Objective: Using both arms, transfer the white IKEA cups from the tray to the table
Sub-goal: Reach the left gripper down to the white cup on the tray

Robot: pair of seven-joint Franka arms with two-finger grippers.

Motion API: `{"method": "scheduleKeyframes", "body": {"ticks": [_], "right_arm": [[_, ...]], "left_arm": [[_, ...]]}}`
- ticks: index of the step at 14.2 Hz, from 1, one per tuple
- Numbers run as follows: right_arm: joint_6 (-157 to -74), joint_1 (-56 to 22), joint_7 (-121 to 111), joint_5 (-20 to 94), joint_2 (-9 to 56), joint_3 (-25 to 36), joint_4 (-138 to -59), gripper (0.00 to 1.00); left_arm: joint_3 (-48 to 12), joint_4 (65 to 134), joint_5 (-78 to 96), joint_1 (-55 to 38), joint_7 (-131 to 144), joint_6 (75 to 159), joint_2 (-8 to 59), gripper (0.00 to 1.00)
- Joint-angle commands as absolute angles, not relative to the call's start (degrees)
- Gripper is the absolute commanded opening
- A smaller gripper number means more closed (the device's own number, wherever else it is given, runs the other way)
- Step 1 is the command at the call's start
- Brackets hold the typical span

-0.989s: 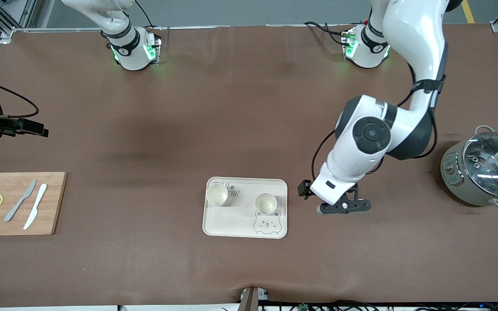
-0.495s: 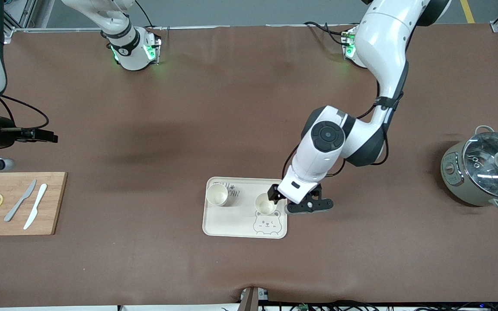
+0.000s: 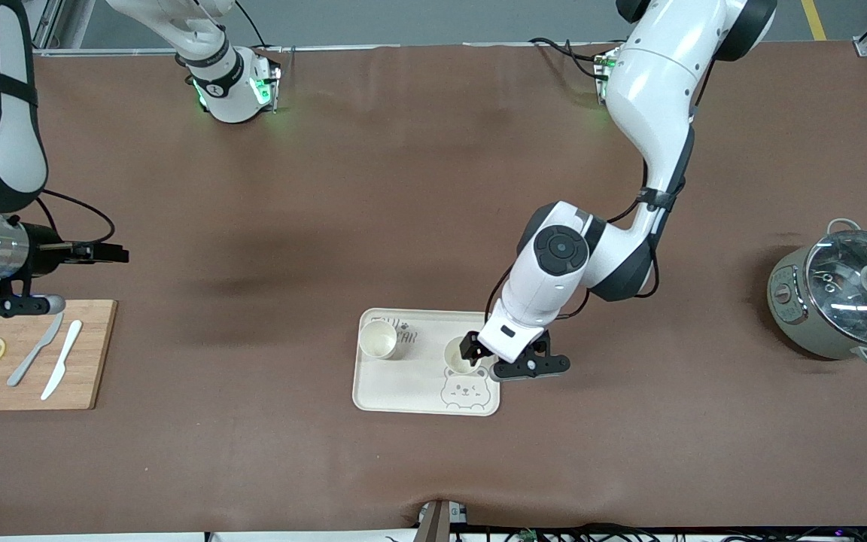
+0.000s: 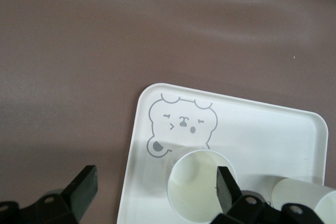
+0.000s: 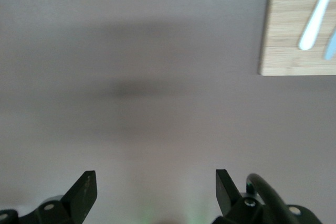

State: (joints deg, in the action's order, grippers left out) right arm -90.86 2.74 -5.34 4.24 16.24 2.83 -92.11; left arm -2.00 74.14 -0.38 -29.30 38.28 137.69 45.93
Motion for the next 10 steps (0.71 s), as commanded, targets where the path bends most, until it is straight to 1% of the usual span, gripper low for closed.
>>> {"method": "scheduleKeyframes", "body": {"ticks": [1, 4, 7, 10], "right_arm": [[-90.88, 1.50, -4.84, 5.63, 17.93, 2.90, -90.88, 1.00], [-91.23, 0.27, -0.80, 5.71, 20.38, 2.90, -90.44, 1.00], [-92.90, -2.37, 4.55, 5.54, 21.61, 2.90, -90.09, 1.00], [-94.30, -3.07, 6.59, 5.89, 23.11, 2.81, -89.56, 1.00]], "left_arm": [[-1.85, 72.77, -0.35, -29.71, 39.20, 140.00, 48.07, 1.00], [-1.85, 72.95, -0.35, -29.79, 39.20, 142.29, 49.57, 1.00], [-1.85, 73.21, -0.18, -30.76, 39.29, 143.96, 50.27, 1.00], [-1.85, 73.21, -0.18, -31.29, 40.07, 145.72, 51.15, 1.00]]}}
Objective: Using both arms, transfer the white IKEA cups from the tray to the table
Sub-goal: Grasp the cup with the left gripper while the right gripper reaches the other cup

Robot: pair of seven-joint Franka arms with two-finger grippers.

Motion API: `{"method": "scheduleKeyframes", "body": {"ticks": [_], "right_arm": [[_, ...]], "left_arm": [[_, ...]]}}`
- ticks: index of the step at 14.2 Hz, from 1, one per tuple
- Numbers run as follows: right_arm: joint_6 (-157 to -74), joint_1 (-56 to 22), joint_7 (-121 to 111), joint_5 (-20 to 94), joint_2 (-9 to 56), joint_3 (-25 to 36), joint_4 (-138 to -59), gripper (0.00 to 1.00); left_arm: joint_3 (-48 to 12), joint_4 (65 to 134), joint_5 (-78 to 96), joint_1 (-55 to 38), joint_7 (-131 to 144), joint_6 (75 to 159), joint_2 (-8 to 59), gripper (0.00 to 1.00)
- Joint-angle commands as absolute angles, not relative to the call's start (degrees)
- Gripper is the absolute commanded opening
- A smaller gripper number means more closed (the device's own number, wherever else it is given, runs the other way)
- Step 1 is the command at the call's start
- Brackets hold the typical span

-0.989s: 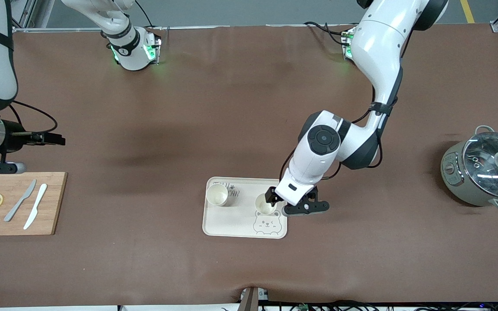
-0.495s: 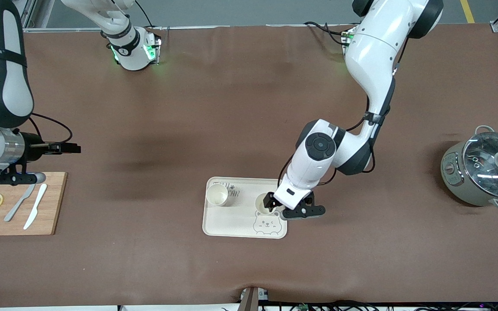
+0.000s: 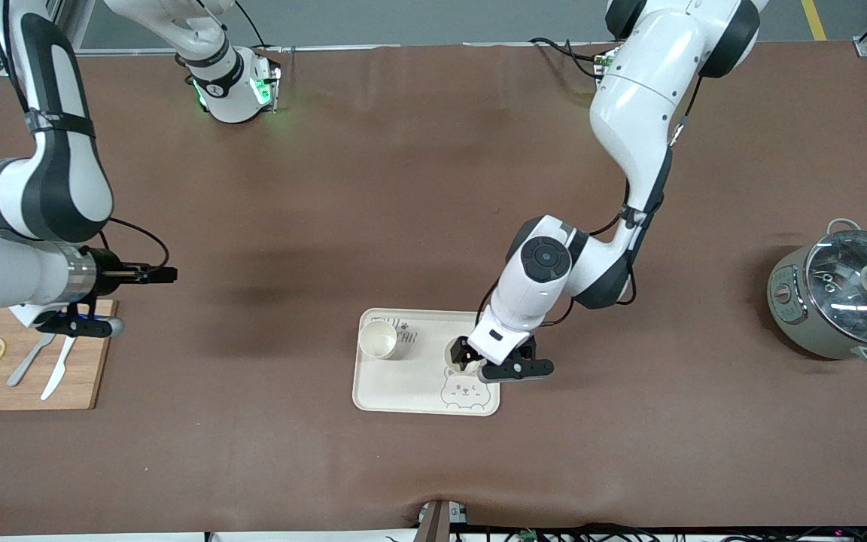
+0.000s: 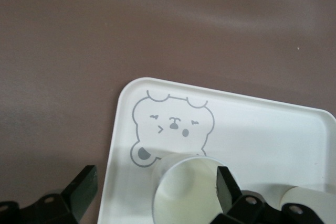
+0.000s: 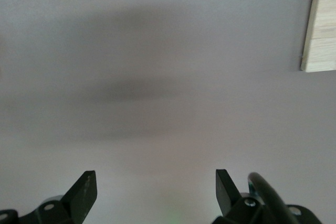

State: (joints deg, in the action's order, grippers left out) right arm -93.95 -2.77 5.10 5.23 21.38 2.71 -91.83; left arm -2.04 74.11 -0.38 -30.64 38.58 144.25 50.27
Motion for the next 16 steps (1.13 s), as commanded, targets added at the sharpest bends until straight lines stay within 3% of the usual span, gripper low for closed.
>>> {"method": "scheduleKeyframes", "body": {"ticks": [1, 16], "right_arm": [[-95.61, -3.51, 6.59, 6.58, 23.38, 2.81, -89.56, 1.00], [-95.98, -9.48, 21.34, 13.36, 27.95, 2.81, -86.93, 1.00]], "left_arm": [[-1.85, 73.21, -0.26, -31.46, 40.08, 145.90, 51.41, 1.00], [-1.41, 73.39, -5.01, -31.46, 39.99, 145.46, 52.73, 1.00]]}}
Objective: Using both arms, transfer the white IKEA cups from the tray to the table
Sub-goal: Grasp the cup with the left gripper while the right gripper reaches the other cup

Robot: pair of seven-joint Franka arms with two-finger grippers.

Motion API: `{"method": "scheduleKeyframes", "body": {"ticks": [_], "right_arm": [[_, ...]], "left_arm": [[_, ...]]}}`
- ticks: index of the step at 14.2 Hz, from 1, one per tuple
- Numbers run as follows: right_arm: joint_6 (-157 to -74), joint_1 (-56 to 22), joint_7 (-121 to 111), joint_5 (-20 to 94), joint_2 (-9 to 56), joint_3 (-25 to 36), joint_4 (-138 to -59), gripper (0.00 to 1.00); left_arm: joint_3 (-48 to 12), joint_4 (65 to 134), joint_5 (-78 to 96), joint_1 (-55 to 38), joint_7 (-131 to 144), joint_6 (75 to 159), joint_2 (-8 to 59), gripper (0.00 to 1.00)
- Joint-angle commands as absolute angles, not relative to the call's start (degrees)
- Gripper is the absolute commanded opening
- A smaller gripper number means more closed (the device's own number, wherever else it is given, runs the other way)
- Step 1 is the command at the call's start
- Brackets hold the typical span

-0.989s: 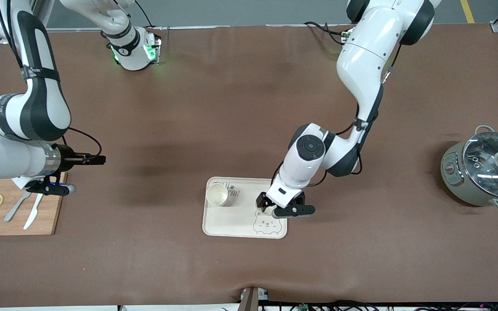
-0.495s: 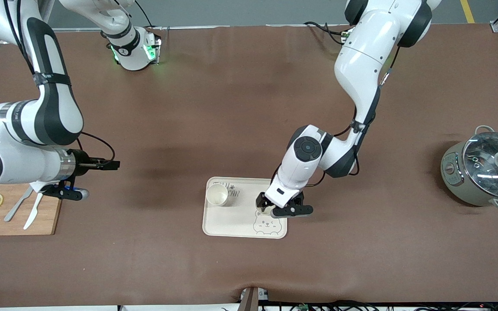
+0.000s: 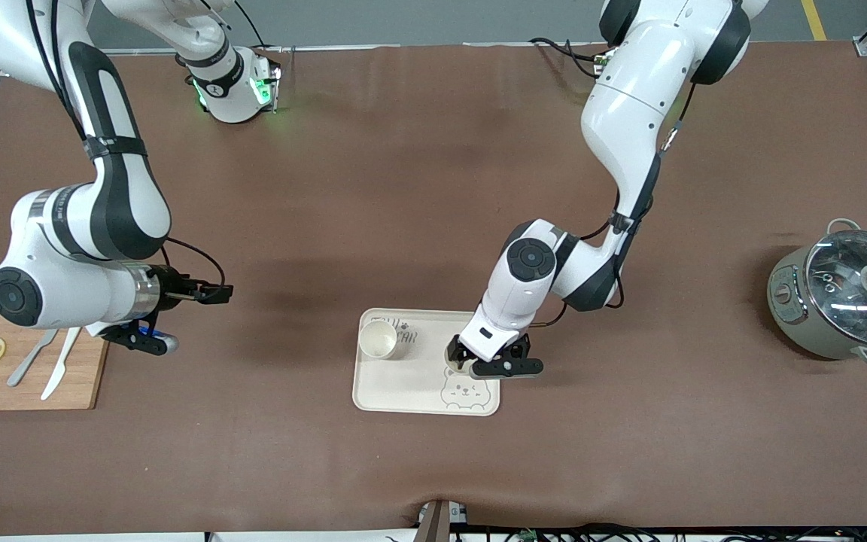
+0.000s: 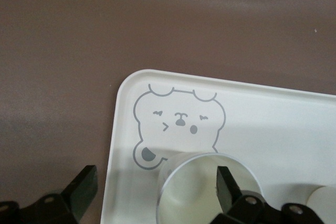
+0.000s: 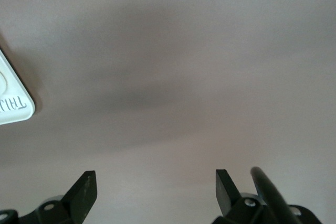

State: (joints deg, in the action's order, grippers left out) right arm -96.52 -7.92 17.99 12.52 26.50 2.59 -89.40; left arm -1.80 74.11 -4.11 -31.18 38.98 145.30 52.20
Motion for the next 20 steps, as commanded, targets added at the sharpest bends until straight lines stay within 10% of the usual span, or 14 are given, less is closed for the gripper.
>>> {"method": "scheduleKeyframes", "body": {"ticks": [1, 14, 18, 20], "right_arm": [[-95.98, -10.10, 23.10, 13.36, 28.21, 2.81, -86.23, 1.00], [-101.94, -17.57, 36.90, 13.71, 32.87, 2.73, -81.83, 1.00], [-106.08, -20.47, 41.65, 15.37, 34.27, 2.72, -81.65, 1.00], [-107.57, -21.53, 43.84, 17.83, 35.06, 2.72, -81.39, 1.00]], "left_arm": [[-1.41, 73.91, -5.01, -31.38, 39.99, 145.28, 52.73, 1.00], [-1.50, 73.83, -4.40, -31.11, 40.17, 140.37, 51.94, 1.00], [-1.49, 73.74, -3.60, -31.20, 40.17, 140.01, 51.59, 0.60], [-1.49, 73.74, -3.52, -31.29, 40.17, 140.01, 51.59, 0.56]]}}
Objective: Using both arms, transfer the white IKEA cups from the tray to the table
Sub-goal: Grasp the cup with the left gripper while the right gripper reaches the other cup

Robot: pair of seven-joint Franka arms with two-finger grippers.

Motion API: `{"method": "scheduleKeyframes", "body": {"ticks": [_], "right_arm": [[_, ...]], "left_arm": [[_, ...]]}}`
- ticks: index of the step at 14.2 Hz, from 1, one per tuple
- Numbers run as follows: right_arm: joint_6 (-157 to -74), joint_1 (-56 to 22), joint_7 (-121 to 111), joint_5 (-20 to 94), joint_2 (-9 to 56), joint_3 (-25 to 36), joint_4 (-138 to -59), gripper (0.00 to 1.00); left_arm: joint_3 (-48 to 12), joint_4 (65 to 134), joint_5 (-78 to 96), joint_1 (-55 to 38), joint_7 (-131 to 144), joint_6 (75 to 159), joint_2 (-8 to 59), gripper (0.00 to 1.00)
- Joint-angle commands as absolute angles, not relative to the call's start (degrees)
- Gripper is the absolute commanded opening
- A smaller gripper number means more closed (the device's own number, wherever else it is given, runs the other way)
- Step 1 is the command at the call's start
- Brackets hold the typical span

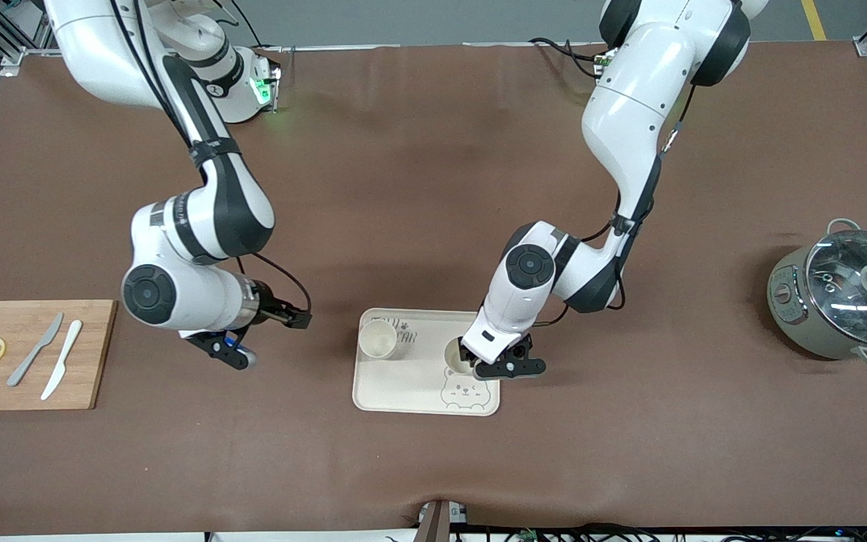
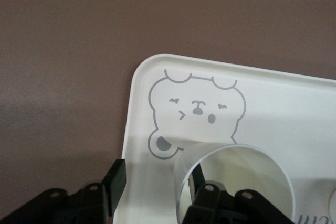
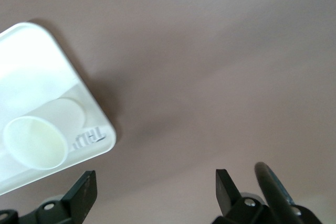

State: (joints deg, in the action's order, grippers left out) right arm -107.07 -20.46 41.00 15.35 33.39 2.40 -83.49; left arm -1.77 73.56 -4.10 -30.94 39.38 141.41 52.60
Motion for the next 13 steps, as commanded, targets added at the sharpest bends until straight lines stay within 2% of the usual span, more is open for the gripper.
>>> {"method": "scheduleKeyframes", "body": {"ticks": [1, 4, 7, 8, 11, 13], "right_arm": [[-108.10, -22.23, 44.90, 18.19, 35.33, 2.72, -81.04, 1.00], [-109.51, -24.08, 48.33, 18.11, 36.82, 2.72, -79.81, 1.00], [-111.96, -25.31, 50.88, 18.19, 37.79, 2.72, -79.80, 1.00], [-113.54, -26.01, 52.19, 18.11, 38.49, 2.72, -79.80, 1.00], [-116.80, -26.72, 53.87, 18.11, 39.46, 2.72, -79.80, 1.00], [-119.60, -26.89, 54.05, 18.11, 40.34, 2.72, -79.89, 1.00]], "left_arm": [[-1.58, 73.65, -3.52, -31.29, 40.17, 140.01, 51.50, 0.50], [-1.49, 73.65, -2.90, -31.55, 41.39, 140.01, 51.50, 0.28], [-1.58, 73.65, -2.81, -31.55, 41.75, 140.01, 51.42, 0.17], [-1.58, 73.65, -2.81, -31.55, 41.75, 140.01, 51.42, 0.10], [-1.58, 73.65, -2.81, -31.55, 41.75, 140.01, 51.33, 0.00], [-1.58, 73.65, -2.81, -31.55, 41.84, 140.01, 50.98, 0.00]]}}
